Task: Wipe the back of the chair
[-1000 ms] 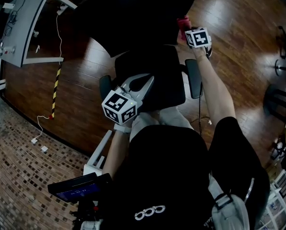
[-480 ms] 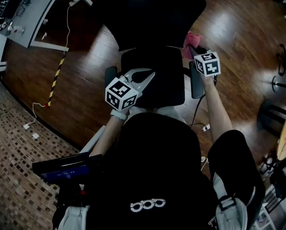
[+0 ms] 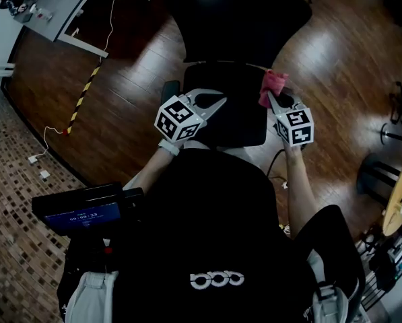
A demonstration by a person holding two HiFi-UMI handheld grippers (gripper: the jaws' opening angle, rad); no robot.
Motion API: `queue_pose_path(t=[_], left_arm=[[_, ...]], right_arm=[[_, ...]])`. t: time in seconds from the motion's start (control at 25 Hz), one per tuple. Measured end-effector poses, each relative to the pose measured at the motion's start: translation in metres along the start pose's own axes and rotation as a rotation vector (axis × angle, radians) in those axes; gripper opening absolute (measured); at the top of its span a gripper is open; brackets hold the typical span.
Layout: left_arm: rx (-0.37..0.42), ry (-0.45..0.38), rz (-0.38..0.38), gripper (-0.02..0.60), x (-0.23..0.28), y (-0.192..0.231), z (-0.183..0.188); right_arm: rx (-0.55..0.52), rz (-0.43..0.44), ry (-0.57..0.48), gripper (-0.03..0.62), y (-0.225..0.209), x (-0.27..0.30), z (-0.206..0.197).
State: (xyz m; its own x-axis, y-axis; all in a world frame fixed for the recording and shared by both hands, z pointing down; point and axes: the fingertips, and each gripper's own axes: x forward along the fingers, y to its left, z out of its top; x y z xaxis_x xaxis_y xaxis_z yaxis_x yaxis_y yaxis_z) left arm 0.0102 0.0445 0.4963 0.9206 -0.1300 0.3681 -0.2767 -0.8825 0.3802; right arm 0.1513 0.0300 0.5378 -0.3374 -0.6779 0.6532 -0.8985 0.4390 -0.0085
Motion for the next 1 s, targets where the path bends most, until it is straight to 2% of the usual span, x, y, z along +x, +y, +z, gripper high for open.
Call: queue_pose_path(t=[0.4,0.64,1.0], left_arm=[[0.024,0.019,-0.045,-0.015,-0.009,-0.018,-0.006],[0.040,0.022,-0.048,-0.015,0.004,-0.043,-0.014],[-0.001,0.024,-0.049,-0.015,0.007,-0.059,-0.027]], right_arm=[[-0.046,0.014,-0.044,0.048,0.058,-0.027,0.011],[-0.035,0.012,-0.051,0.048,0.065,-0.040,-0.012],[-0.014,0.012,-0.038,0.048,0.072,-0.043,-0.026]])
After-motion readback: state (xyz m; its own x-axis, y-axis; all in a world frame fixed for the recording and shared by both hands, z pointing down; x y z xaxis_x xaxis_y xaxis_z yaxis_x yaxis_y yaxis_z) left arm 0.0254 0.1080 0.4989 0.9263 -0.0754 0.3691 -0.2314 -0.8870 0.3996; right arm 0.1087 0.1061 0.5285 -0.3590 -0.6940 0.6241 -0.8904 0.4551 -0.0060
